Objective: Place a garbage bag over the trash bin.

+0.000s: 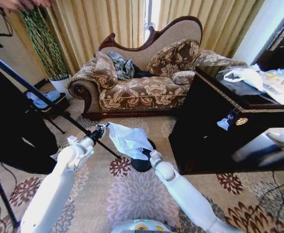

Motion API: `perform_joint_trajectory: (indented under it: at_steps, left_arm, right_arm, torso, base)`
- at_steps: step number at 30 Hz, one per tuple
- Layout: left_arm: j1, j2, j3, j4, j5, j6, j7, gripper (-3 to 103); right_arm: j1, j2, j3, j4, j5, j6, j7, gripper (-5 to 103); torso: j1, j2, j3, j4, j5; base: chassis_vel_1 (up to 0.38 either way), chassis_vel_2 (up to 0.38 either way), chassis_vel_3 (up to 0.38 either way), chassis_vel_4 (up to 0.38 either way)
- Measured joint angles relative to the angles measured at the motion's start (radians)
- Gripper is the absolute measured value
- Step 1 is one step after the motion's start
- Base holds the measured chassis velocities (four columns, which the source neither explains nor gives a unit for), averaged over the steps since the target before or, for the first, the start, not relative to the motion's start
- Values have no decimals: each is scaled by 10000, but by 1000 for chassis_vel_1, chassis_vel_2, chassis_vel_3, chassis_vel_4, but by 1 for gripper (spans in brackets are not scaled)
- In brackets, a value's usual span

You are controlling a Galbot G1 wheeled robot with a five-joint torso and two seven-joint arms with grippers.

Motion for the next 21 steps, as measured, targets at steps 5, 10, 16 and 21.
perform_joint_trajectory:
  at_steps: [5, 10, 16, 21]
  left_arm:
    - [-415, -145, 424, 799, 294, 75, 81, 0]
    - [-788, -397, 907, 1505, 663, 127, 263, 0]
    - [-1338, -751, 1429, 1990, 957, 132, 264, 0]
    - [-1415, -1066, 1688, 2274, 1265, 130, 256, 0]
  right_arm:
    - [394, 72, -60, -595, -304, -83, -174, 0]
    - [567, 72, 91, -1208, -589, 76, -224, 0]
    - [711, -294, 220, -1264, -688, 31, -574, 0]
    - [474, -658, 111, -1098, -686, -54, -849, 0]
  torso:
    - [0, -1, 0, 0, 1]
    - [1, -1, 1, -1, 1]
    - [1, -1, 1, 0, 4]
    - [0, -1, 1, -2, 4]
  base:
    - [0, 0, 0, 0]
    - [0, 0, 0, 0]
    - [0, 0, 0, 0]
    - [0, 0, 0, 0]
